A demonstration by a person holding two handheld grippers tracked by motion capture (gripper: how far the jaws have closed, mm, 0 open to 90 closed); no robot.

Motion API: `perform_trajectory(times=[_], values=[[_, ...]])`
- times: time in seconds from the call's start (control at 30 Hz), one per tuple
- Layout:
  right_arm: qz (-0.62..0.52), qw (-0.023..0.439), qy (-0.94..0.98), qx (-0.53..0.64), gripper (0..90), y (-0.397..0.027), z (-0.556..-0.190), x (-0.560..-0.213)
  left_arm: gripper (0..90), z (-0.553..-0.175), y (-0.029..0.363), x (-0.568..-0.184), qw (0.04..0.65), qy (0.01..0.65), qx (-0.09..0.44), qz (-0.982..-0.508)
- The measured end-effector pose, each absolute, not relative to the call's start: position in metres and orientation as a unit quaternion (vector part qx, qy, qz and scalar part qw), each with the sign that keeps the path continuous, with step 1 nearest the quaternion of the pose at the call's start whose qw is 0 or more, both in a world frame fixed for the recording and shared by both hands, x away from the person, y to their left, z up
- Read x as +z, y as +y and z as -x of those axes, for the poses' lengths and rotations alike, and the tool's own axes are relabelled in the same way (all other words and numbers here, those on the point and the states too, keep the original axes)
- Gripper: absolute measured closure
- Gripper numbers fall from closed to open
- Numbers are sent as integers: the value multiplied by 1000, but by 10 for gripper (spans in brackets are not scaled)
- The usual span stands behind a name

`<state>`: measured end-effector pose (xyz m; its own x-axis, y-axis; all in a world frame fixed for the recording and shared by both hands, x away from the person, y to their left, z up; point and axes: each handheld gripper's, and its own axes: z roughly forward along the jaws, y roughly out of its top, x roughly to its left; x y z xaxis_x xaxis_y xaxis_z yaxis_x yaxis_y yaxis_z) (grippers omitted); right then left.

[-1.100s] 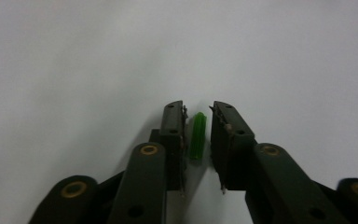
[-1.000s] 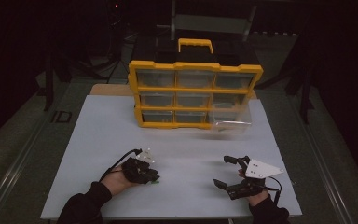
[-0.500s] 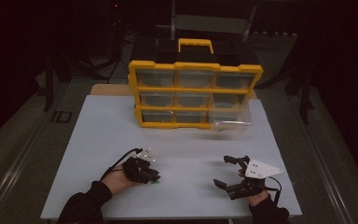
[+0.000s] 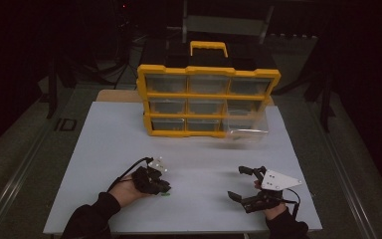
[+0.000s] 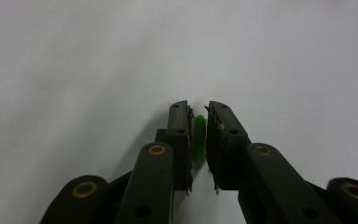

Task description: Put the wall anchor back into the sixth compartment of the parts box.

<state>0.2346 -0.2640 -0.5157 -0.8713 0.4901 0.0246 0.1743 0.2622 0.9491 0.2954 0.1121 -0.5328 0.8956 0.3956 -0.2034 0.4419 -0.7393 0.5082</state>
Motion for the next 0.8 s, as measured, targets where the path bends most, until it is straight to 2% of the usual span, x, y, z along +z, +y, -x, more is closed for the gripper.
perform_trajectory(times=[0.1, 0.33, 0.8], values=[[-213, 138, 782, 569, 108, -264, -235, -516, 822, -299, 112, -533, 275, 235, -49, -931], [-213, 137, 783, 569, 108, -263, -235, -516, 833, -302, 110, -532, 270, 241, -60, -930], [-214, 139, 781, 570, 107, -264, -235, -516, 837, -298, 99, -519, 251, 237, -20, -939]])
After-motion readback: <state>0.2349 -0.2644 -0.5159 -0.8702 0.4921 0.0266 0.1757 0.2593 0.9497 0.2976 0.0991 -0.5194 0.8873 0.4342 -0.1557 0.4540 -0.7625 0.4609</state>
